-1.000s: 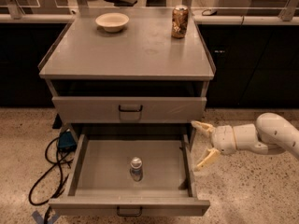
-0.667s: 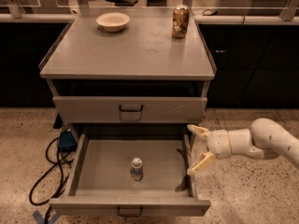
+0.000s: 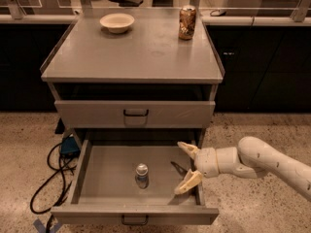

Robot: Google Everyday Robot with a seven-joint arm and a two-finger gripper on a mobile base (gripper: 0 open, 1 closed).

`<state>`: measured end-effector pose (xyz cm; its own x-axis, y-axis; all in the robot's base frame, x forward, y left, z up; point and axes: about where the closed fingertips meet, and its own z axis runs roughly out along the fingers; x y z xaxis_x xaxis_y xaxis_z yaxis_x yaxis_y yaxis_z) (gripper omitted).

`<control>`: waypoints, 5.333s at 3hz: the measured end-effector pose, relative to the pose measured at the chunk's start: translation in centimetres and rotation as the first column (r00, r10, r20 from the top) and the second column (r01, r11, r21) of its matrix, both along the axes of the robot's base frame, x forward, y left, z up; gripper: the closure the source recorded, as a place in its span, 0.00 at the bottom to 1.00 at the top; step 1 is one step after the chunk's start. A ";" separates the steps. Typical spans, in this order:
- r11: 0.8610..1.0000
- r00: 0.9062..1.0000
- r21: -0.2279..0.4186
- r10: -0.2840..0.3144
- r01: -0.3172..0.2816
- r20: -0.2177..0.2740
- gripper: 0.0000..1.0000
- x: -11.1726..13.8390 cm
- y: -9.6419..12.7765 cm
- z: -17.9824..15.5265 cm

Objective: Pick redbull can from middle drawer and place on counter

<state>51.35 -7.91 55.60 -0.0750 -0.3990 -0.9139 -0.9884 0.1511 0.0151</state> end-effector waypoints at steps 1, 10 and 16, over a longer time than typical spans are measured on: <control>0.997 0.997 -0.023 0.075 -0.075 0.001 0.00 0.3 0.7 0.2; 0.968 0.993 -0.247 -0.065 0.039 -0.096 0.00 2.7 8.6 -11.8; 0.978 0.990 -0.182 -0.117 0.101 -0.079 0.19 2.5 14.8 -15.3</control>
Offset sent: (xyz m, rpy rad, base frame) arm 0.0551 0.0460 -0.0584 -0.5041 -0.0509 -0.0719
